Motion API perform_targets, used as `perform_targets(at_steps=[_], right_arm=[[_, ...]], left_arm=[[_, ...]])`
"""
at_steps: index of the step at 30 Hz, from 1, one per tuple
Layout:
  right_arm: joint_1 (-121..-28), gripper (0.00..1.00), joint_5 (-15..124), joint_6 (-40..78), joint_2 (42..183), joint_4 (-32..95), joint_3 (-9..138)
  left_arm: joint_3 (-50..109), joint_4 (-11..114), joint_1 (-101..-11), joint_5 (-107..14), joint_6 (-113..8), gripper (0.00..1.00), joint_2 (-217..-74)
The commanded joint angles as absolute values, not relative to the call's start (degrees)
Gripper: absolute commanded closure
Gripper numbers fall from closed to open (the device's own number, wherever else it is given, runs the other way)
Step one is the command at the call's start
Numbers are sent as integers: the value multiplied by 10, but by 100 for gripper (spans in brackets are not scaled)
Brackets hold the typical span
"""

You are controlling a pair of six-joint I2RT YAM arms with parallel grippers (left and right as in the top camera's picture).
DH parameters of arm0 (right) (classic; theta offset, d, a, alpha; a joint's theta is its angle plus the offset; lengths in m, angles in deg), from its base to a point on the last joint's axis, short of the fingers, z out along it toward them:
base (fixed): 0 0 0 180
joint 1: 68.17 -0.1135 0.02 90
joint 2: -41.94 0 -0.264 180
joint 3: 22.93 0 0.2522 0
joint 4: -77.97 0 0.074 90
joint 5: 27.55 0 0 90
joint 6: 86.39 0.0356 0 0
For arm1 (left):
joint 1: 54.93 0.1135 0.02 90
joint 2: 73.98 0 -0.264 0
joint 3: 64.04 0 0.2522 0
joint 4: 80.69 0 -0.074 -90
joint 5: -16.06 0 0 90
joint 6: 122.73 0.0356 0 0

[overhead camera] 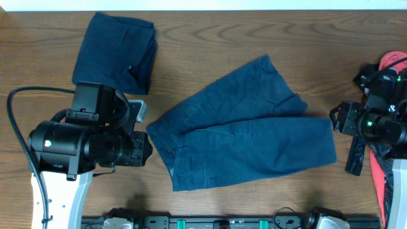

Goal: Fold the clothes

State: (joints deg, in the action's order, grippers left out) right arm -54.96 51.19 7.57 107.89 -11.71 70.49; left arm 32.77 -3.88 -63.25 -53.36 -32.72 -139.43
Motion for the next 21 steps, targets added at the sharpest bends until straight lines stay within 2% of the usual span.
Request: perform_targets(at_steps=[1,4,9,11,12,14,15,17,19,21], right_arm=[[-546,41,569,103,1081,-109,706],[-546,36,558,128,1091,-74,706],[-557,38,469,132,1139,-3,702],[-568,45,445,132,1171,32,697],[-577,54,430,132,1195,58,694],[-594,69,411,132,1235,105,689],[-605,78,405,132,1261,133,687],[-626,93,403,132,1308,179,687],[-652,99,396,132,1367,229,687],[-678,99,379,132,1428,273,687]], left_arm=[[332,-36,-631,-537,-330,68,-1392],[322,-8,-631,-537,-331,65,-1393],[250,95,-631,-536,-341,64,-1405],[206,159,-631,-536,-356,64,-1423],[183,193,-631,-536,-359,69,-1435],[154,247,-631,-536,-365,89,-1460],[142,273,-631,-536,-365,94,-1477],[131,305,-631,-536,-365,94,-1508],[129,331,-631,-537,-365,94,-1543],[129,354,-631,-537,-365,94,-1580]])
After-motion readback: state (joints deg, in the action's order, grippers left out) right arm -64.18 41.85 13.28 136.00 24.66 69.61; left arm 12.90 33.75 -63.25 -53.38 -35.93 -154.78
